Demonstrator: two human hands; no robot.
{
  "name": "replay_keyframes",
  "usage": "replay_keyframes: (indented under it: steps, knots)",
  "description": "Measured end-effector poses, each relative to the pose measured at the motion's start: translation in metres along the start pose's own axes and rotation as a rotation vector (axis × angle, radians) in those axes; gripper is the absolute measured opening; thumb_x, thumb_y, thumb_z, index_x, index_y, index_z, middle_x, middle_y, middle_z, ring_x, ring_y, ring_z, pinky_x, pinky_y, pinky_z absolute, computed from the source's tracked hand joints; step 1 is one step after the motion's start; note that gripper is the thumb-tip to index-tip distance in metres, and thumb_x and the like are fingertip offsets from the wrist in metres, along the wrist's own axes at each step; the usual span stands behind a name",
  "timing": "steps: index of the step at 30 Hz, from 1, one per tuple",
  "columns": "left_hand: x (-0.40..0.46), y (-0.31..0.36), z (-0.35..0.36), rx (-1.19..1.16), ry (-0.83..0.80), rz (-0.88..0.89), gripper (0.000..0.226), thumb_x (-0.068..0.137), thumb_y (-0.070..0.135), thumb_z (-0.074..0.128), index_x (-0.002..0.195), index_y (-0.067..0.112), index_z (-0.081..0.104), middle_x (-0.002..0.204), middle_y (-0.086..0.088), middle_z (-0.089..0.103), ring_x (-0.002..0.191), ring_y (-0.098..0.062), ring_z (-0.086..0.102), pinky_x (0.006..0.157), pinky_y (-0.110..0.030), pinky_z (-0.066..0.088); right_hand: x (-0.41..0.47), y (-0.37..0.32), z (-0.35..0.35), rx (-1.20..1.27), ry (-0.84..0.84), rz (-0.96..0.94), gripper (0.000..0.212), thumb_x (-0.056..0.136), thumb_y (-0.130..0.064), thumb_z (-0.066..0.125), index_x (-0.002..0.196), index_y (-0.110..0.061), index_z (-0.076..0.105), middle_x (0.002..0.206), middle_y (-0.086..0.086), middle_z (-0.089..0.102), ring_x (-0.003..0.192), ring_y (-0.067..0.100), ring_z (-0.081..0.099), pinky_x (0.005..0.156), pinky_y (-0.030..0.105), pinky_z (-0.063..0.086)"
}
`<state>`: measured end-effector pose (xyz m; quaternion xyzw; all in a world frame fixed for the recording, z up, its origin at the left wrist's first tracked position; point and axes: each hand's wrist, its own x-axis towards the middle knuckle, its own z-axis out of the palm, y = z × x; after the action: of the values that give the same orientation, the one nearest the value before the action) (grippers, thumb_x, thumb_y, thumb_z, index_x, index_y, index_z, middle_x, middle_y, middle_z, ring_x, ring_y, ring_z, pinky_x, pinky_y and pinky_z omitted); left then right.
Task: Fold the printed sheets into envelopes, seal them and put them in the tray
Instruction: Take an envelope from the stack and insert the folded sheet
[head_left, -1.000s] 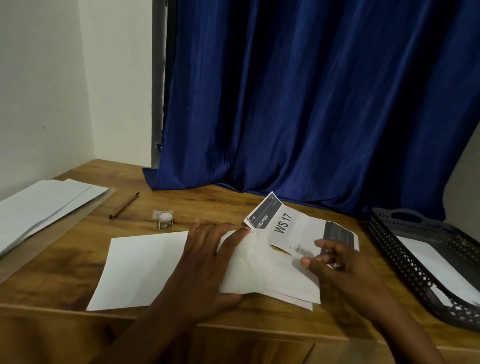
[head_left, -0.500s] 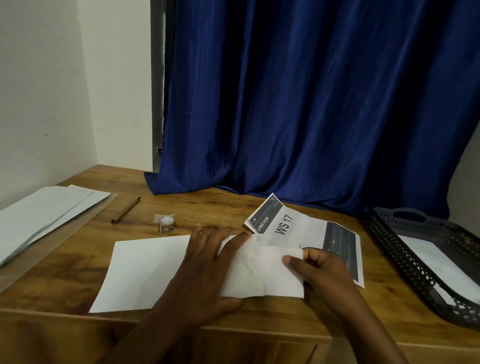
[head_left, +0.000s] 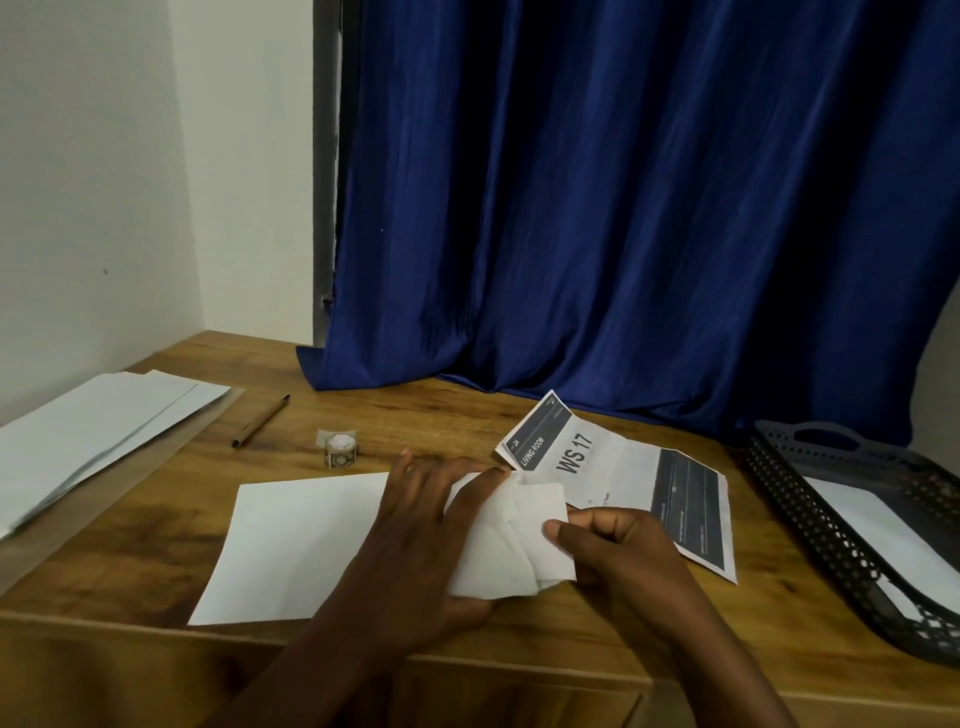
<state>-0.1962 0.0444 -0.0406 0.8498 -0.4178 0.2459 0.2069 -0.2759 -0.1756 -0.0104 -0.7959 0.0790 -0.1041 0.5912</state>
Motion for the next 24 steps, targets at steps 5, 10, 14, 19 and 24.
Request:
replay_keyframes:
  steps: [5, 10, 14, 19, 24]
  knots:
    - [0.001, 0.0, 0.0, -0.014, 0.003, 0.021, 0.107, 0.066, 0.077, 0.066, 0.154, 0.034, 0.023, 0.151, 0.002, 0.037, 0.138, -0.021, 0.037, 0.121, -0.055, 0.013, 0.004, -0.006, 0.009, 0.011, -0.047, -0.021, 0.014, 0.083, -0.029, 0.078, 0.081, -0.016, 0.082, 0.085, 0.009, 0.079, 0.088, 0.033, 0.073, 0.077, 0.039, 0.059]
    - [0.0, 0.001, -0.004, 0.017, -0.027, 0.02, 0.106, 0.066, 0.073, 0.067, 0.154, 0.033, 0.024, 0.152, 0.002, 0.037, 0.139, -0.021, 0.037, 0.123, -0.055, 0.013, 0.011, -0.012, 0.034, 0.006, -0.042, -0.031, 0.015, 0.088, -0.01, 0.072, 0.078, -0.013, 0.083, 0.081, 0.008, 0.079, 0.074, 0.018, 0.071, 0.069, 0.03, 0.053]
    - [0.0, 0.001, -0.006, 0.002, -0.053, 0.003, 0.106, 0.066, 0.072, 0.066, 0.154, 0.035, 0.021, 0.152, 0.002, 0.037, 0.139, -0.022, 0.036, 0.123, -0.055, 0.01, 0.014, -0.012, 0.047, -0.016, -0.046, -0.015, 0.023, 0.092, -0.005, 0.064, 0.076, -0.007, 0.08, 0.073, 0.009, 0.076, 0.067, 0.013, 0.065, 0.058, 0.024, 0.048]
    - [0.002, 0.001, -0.005, -0.023, -0.069, -0.013, 0.104, 0.07, 0.079, 0.061, 0.155, 0.037, 0.019, 0.158, 0.007, 0.03, 0.145, -0.017, 0.028, 0.124, -0.047, -0.002, 0.013, -0.005, 0.048, 0.019, -0.054, 0.009, 0.025, 0.095, -0.013, 0.064, 0.077, -0.013, 0.082, 0.079, 0.009, 0.077, 0.072, 0.015, 0.068, 0.062, 0.028, 0.049]
    - [0.001, 0.001, -0.001, -0.066, -0.258, -0.081, 0.102, 0.075, 0.097, 0.027, 0.159, 0.041, 0.008, 0.161, 0.026, -0.001, 0.14, 0.016, -0.018, 0.122, -0.035, -0.013, 0.002, 0.008, 0.024, 0.0, 0.124, -0.036, 0.011, 0.09, -0.032, 0.071, 0.086, -0.03, 0.081, 0.086, -0.008, 0.078, 0.083, 0.008, 0.072, 0.072, 0.028, 0.057]
